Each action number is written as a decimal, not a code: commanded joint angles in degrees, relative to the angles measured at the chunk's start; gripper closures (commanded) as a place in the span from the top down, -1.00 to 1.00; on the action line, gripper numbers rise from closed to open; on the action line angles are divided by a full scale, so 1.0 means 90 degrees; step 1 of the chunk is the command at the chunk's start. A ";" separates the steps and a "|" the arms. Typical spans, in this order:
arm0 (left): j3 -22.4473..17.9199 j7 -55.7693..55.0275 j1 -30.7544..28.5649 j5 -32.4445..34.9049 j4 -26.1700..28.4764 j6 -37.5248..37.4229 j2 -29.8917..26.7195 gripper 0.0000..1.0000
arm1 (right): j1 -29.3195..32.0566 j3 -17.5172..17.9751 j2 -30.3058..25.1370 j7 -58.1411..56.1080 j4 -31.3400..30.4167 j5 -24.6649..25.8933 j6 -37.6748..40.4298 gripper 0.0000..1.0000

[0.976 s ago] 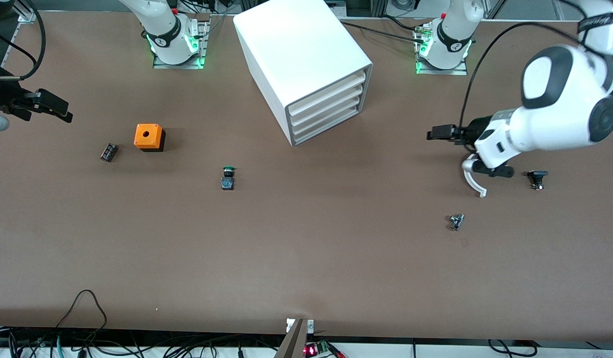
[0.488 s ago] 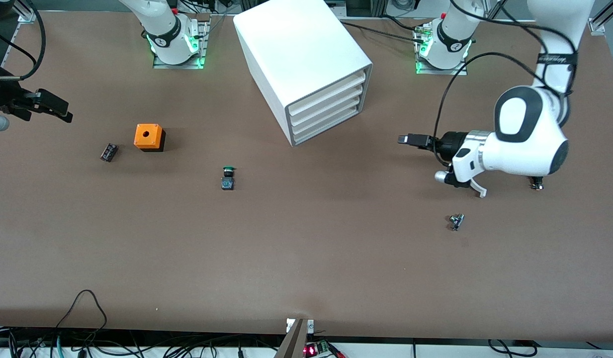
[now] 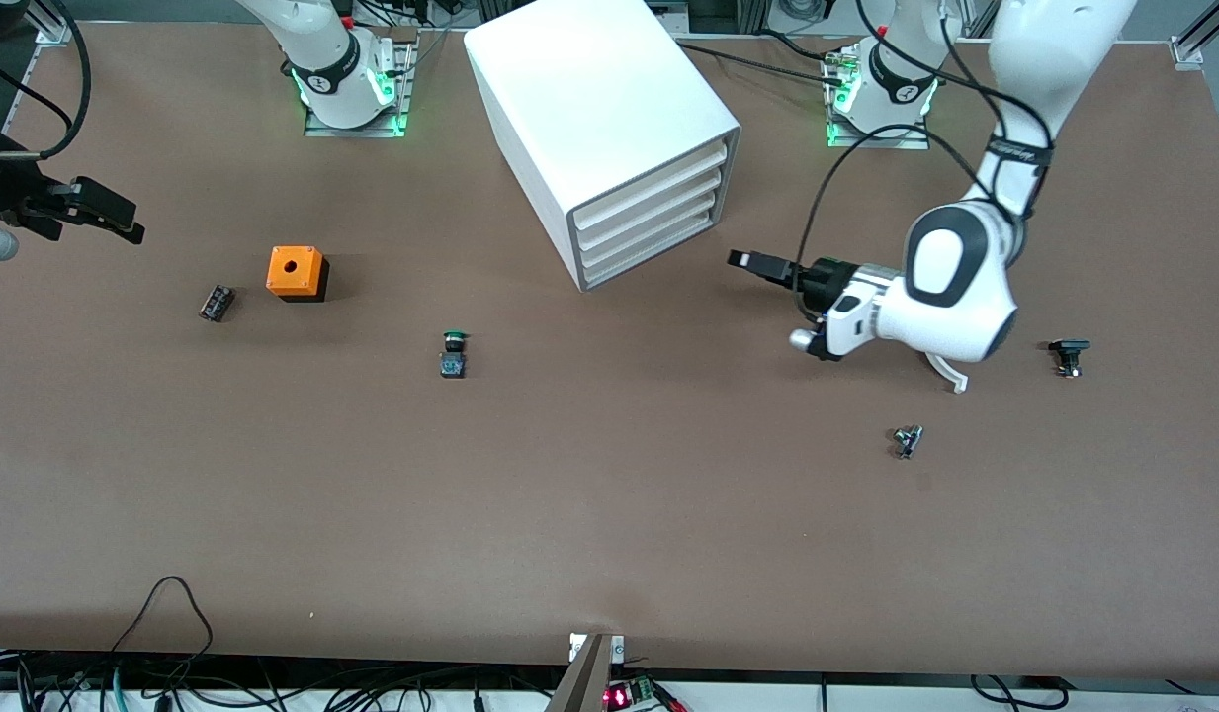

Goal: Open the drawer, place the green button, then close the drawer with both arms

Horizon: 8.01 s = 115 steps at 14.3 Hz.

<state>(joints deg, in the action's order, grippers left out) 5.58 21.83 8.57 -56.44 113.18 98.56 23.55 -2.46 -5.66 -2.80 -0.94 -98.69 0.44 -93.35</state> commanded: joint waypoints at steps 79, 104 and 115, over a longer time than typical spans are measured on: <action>-0.0386 -0.1634 -0.1060 0.6643 -0.1345 -0.0102 -0.3369 1.00 | -0.0429 0.0004 0.0994 -0.0062 0.0243 -0.0545 -0.0184 1.00; -0.0444 -0.1566 -0.1079 0.6574 -0.1540 -0.0092 -0.3154 1.00 | -0.2901 0.0023 0.3563 0.2409 -0.0802 -0.0762 -0.3846 1.00; -0.0513 -0.1556 -0.1128 0.6516 -0.1618 -0.0082 -0.3144 1.00 | -0.3057 0.0052 0.4149 0.2341 -0.0763 -0.0694 -0.4217 0.99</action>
<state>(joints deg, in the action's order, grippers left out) 1.32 7.84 -1.46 1.97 100.90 99.01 -5.75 -28.91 -5.16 34.29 20.16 -105.45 -5.36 -130.26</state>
